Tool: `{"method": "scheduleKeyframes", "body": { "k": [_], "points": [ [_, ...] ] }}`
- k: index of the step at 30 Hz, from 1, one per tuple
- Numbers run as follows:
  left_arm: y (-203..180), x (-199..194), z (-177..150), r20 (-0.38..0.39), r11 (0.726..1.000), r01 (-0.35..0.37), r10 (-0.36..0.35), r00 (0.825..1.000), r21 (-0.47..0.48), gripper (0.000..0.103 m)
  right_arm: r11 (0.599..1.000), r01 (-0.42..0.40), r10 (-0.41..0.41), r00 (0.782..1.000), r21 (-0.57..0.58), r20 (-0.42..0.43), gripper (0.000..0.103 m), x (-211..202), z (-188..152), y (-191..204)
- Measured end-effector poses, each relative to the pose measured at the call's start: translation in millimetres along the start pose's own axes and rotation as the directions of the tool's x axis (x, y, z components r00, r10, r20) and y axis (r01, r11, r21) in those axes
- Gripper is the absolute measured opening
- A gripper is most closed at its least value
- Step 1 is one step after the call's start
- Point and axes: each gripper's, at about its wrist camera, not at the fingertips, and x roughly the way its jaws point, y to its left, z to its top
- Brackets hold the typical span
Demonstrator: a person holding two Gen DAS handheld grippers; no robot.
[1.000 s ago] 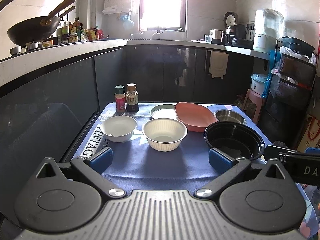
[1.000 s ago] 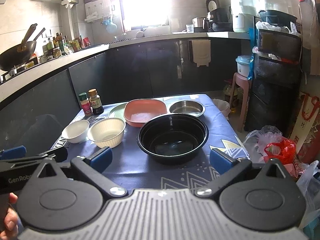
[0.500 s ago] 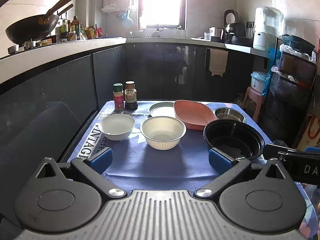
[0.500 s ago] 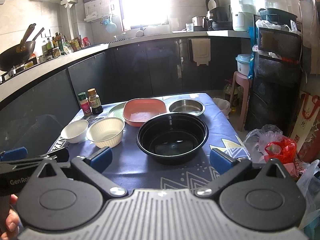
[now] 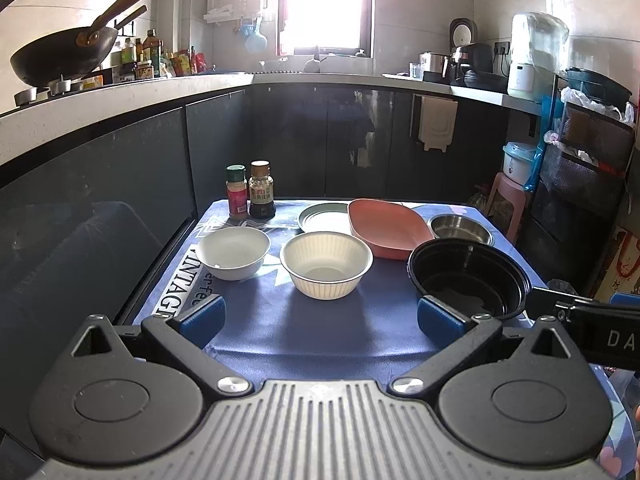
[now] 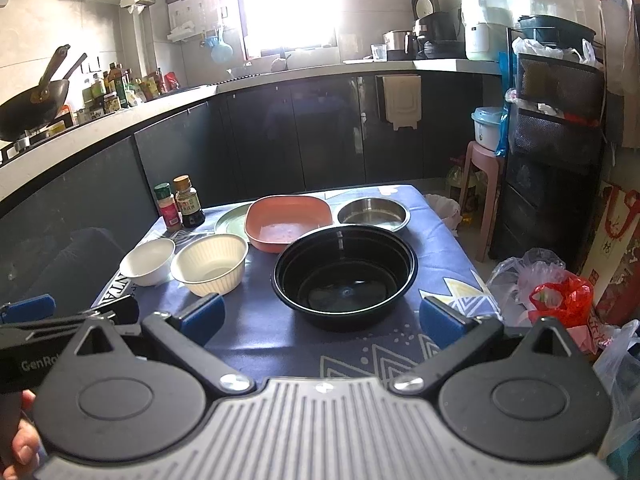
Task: Organize plates and bowls
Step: 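Grasp the black bowl rim with the left gripper while the right gripper grasps it too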
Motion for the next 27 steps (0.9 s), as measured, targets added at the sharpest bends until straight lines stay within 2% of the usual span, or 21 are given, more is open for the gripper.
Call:
{"method": "scheduleKeyframes", "body": {
  "k": [22, 27],
  "points": [
    [-3, 14, 2, -0.025, 1.0, 0.005, -0.005, 1.0, -0.009, 0.103, 0.999, -0.037, 0.037, 0.999, 0.008, -0.009, 0.1, 10, 2, -8],
    [-5, 25, 5, -0.047, 0.999, 0.031, -0.032, 0.998, -0.026, 0.103, 0.999, -0.043, 0.043, 0.999, 0.032, -0.005, 0.1, 17, 4, -18]
  ]
}}
